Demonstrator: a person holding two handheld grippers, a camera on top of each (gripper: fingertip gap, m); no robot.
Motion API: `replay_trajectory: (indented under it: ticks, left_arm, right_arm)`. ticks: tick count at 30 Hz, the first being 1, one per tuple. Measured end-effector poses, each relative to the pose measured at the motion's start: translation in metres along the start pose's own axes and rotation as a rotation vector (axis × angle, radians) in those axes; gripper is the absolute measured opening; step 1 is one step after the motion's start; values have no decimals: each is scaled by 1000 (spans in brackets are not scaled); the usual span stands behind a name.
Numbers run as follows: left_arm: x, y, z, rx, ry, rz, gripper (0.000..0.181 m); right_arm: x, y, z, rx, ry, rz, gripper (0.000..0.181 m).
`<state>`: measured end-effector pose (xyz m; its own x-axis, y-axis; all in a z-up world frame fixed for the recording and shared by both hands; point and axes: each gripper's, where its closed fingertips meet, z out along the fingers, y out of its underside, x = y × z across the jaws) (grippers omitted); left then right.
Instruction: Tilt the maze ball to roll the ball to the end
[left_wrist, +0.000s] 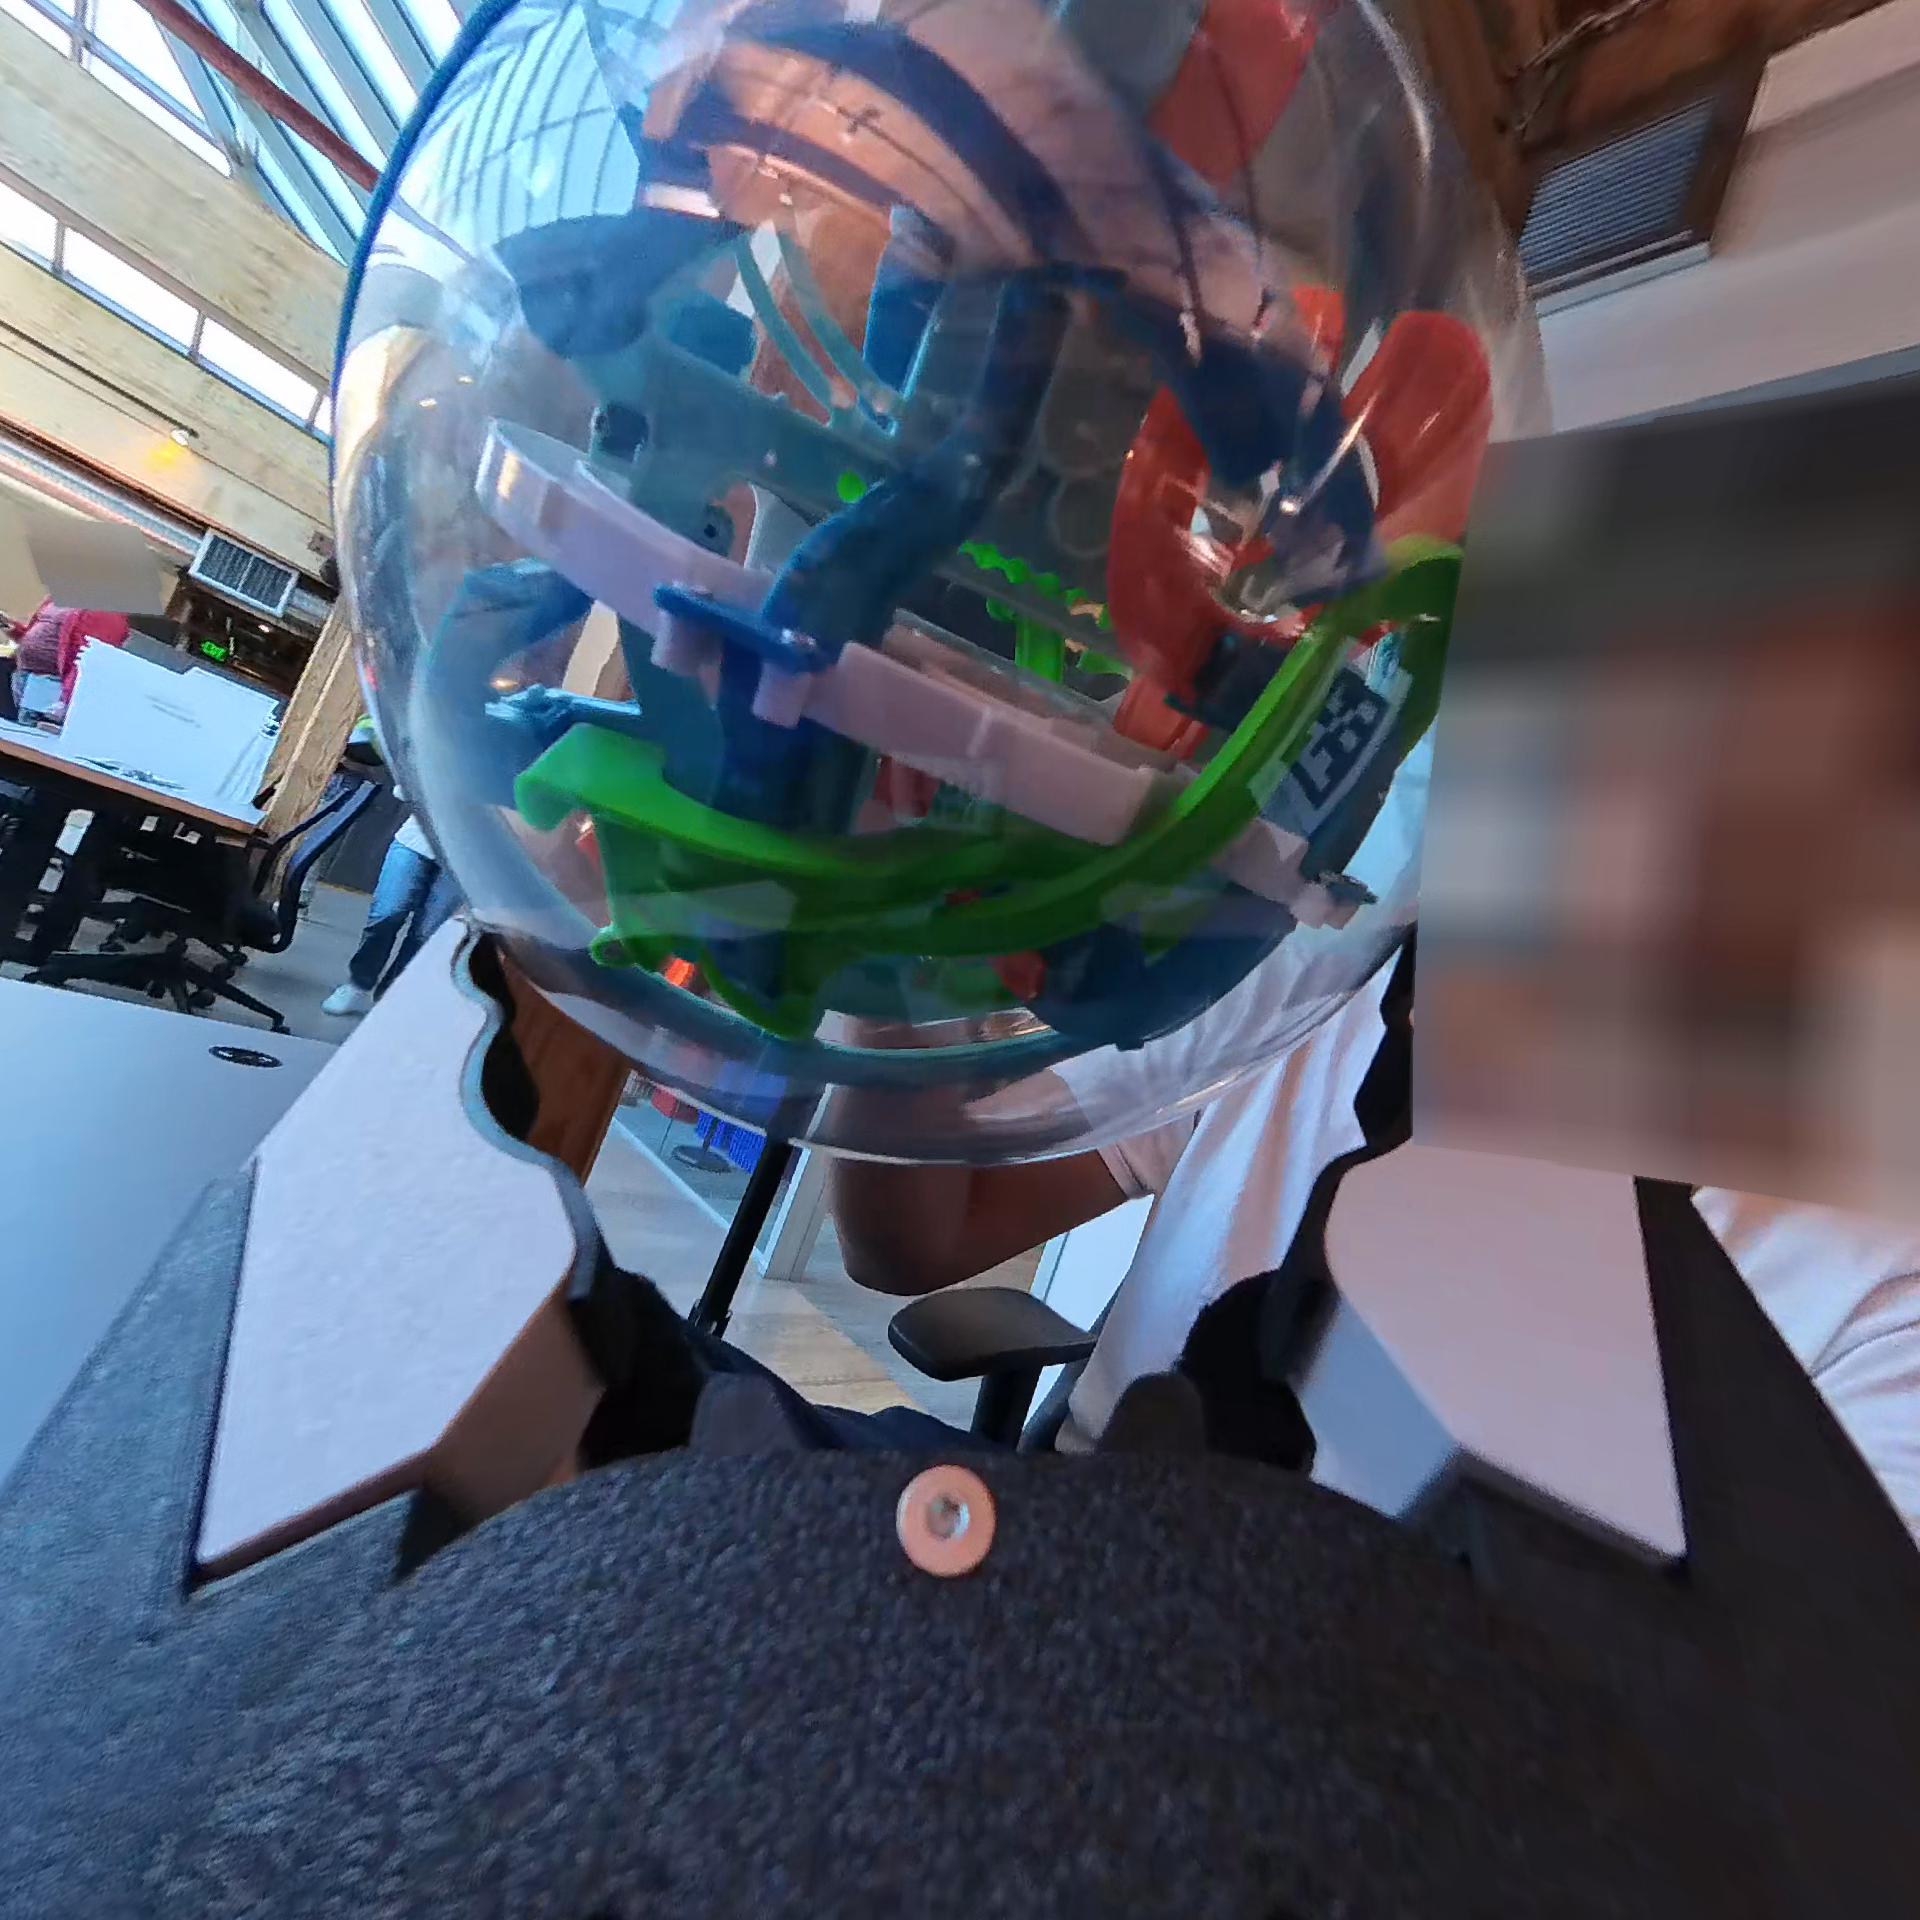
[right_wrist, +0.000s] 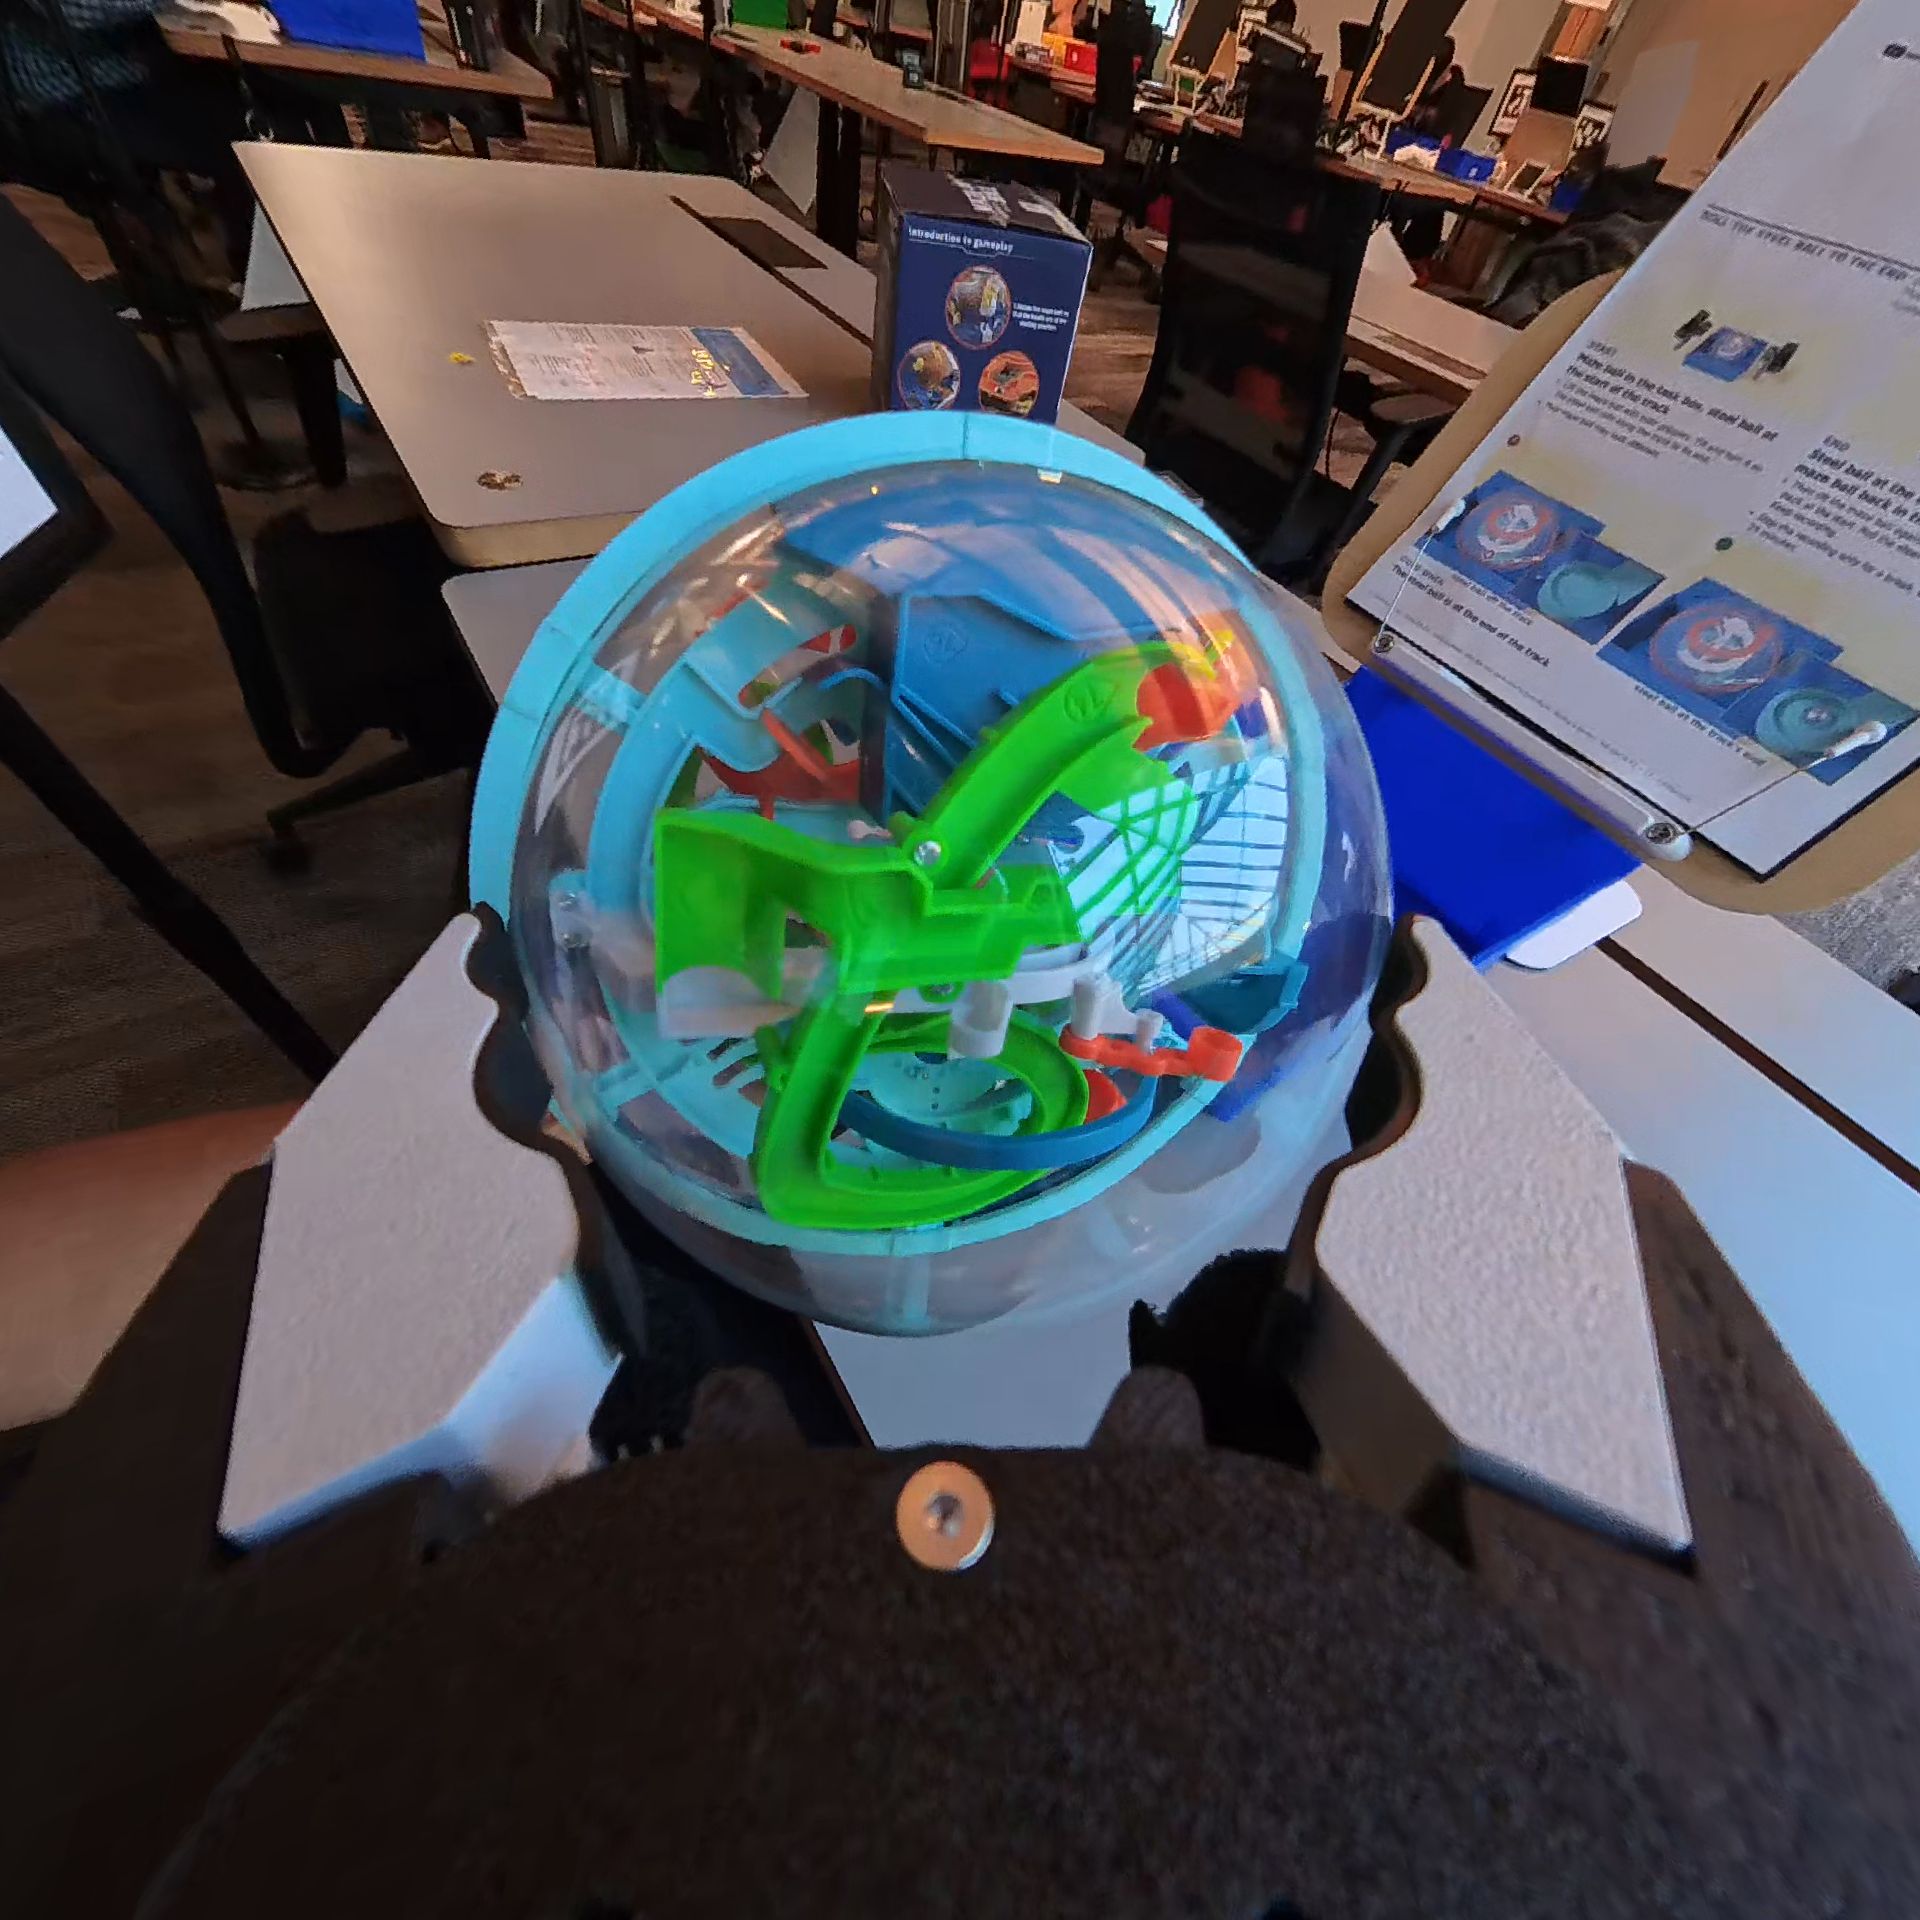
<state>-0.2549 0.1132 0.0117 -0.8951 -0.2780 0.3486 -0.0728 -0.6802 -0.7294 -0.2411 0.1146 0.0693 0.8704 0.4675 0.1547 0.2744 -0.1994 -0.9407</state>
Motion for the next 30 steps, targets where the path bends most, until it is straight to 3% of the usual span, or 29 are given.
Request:
replay_trajectory:
  ticks: [6, 11, 20, 25, 30]
  left_arm:
    - [-6, 6, -3, 68, -6, -118, 158]
    - [-18, 1, 11, 354, -111, -158, 159]
    - [-46, 86, 20, 519, -505, -304, 158]
    - [-65, 111, 28, 575, -504, -454, 158]
    - [-82, 125, 25, 577, -539, -512, 159]
  right_arm:
    - [9, 6, 7, -31, -22, 115, 155]
    - [23, 12, -6, 13, -90, 197, 155]
    - [25, 98, -24, 49, -446, 531, 154]
    - [39, 121, -16, 54, -494, 701, 154]
    - [51, 139, 0, -4, -501, 738, 149]
